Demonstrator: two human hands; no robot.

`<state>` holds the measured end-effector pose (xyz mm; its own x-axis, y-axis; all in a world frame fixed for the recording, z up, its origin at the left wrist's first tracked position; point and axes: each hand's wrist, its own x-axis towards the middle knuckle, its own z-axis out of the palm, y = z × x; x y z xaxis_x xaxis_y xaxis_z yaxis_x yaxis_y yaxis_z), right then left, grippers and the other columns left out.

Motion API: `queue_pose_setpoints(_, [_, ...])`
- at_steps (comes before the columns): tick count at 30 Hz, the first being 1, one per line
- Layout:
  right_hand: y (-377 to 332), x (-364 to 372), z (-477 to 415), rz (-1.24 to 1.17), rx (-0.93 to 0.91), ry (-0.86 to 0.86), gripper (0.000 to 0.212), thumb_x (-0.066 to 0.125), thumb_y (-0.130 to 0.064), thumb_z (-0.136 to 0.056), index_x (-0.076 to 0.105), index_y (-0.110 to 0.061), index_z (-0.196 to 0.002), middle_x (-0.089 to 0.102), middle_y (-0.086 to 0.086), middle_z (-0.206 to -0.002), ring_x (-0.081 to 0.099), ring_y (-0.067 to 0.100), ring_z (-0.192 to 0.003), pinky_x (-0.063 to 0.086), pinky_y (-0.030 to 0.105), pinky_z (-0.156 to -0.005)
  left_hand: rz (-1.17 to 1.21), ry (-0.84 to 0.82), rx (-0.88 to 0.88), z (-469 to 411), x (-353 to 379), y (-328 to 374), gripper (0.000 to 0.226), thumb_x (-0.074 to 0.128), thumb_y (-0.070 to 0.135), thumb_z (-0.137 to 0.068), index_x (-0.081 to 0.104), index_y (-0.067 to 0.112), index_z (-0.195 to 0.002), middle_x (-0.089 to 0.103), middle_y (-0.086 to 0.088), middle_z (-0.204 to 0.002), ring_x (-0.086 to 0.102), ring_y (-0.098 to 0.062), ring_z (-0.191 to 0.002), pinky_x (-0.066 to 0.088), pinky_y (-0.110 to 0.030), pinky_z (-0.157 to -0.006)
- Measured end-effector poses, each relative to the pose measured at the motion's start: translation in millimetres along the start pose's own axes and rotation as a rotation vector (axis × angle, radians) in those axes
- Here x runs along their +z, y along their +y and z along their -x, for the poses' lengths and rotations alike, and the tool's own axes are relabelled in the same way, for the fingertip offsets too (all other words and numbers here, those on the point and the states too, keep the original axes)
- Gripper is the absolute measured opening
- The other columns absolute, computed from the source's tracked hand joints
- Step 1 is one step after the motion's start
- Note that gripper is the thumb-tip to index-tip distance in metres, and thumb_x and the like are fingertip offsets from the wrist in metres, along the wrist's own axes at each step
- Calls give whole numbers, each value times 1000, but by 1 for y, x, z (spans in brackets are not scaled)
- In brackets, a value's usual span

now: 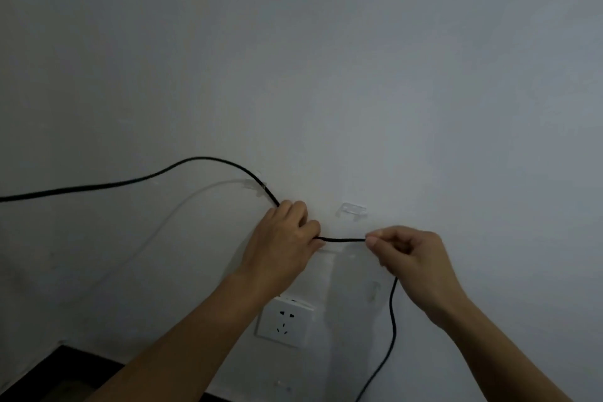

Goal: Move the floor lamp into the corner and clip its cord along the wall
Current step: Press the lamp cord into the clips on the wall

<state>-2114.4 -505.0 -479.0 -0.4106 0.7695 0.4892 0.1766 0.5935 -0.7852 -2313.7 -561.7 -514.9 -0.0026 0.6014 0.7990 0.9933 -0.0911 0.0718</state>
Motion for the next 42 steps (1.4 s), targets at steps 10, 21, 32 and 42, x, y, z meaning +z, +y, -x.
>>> queue_pose_setpoints(10, [-13, 13, -10, -158, 14, 187, 13, 70, -3, -85, 74, -13, -91, 73, 3, -69, 69, 7, -61, 51, 17, -49, 222, 1, -457, -6, 6, 2, 29, 54, 33, -92, 63, 12, -73, 60, -3, -82, 54, -19, -80, 44, -32, -63])
queue_pose_setpoints(21, [2, 2, -14, 57, 2, 313, 10, 70, -11, -86, 72, -21, -84, 72, 0, -72, 66, 7, -57, 49, 22, -54, 324, 134, -516, -13, -1, 10, 23, 57, 30, -90, 65, 13, -76, 62, -4, -80, 58, -22, -70, 47, -34, -60])
queue_pose_setpoints(32, [21, 1, 0, 20, 201, 13, 10, 71, -15, -85, 70, -8, -79, 75, 7, -68, 71, 19, -58, 44, 25, -43, 291, 123, -399, -2, 6, 5, 11, 62, 25, -88, 66, 15, -90, 65, -1, -85, 59, -20, -77, 54, -40, -65])
queue_pose_setpoints(42, [26, -38, 2, 634, 193, -318, 32, 71, -30, -84, 65, -9, -60, 61, 0, -56, 54, 10, -53, 49, 31, -53, 346, 29, -363, 42, 23, 8, 11, 64, 13, -82, 54, 17, -79, 57, 4, -75, 54, -16, -68, 51, -36, -60])
